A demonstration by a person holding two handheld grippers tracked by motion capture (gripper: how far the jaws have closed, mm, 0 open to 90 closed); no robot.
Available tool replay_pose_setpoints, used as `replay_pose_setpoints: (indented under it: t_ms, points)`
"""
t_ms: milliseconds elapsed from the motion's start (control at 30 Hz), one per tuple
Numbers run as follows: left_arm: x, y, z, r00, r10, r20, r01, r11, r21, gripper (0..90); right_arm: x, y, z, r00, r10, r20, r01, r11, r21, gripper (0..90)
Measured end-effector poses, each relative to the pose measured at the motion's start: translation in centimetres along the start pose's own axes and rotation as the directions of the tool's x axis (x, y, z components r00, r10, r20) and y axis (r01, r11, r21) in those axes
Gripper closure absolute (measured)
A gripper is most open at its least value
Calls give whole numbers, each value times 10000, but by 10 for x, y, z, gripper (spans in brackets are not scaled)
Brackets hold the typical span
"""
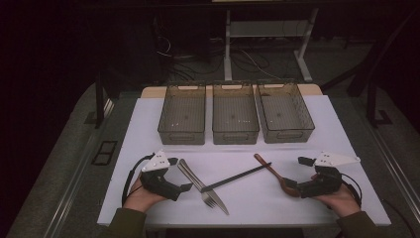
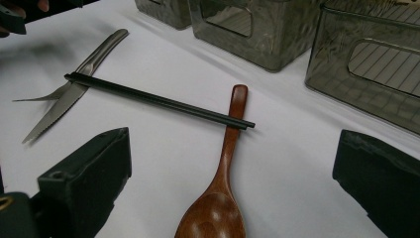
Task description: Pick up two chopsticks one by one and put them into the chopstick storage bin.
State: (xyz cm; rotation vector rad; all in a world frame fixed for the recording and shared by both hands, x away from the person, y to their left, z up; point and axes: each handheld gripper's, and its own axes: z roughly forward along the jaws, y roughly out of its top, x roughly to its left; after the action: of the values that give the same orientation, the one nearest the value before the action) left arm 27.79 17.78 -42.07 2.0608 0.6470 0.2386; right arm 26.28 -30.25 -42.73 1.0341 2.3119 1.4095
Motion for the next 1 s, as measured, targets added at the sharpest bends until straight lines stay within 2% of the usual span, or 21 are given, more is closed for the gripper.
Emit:
replay_pose_setpoints:
  t_ms: [233, 700, 1000]
  points:
    - [1, 3, 1, 10000, -55, 63, 55, 10000, -4, 0, -2, -1, -2, 9998, 188, -85, -188, 9998, -66, 12]
    - [1, 12, 8, 9996, 10, 266, -7, 9999, -113, 0, -1, 0, -1, 9998, 156, -155, -158, 9998, -101, 12]
    - [-8, 25, 29, 9978, 224, 627, -222, 9997, -48, 13, 1, 1, 0, 9998, 75, -174, -78, 9999, -149, 12]
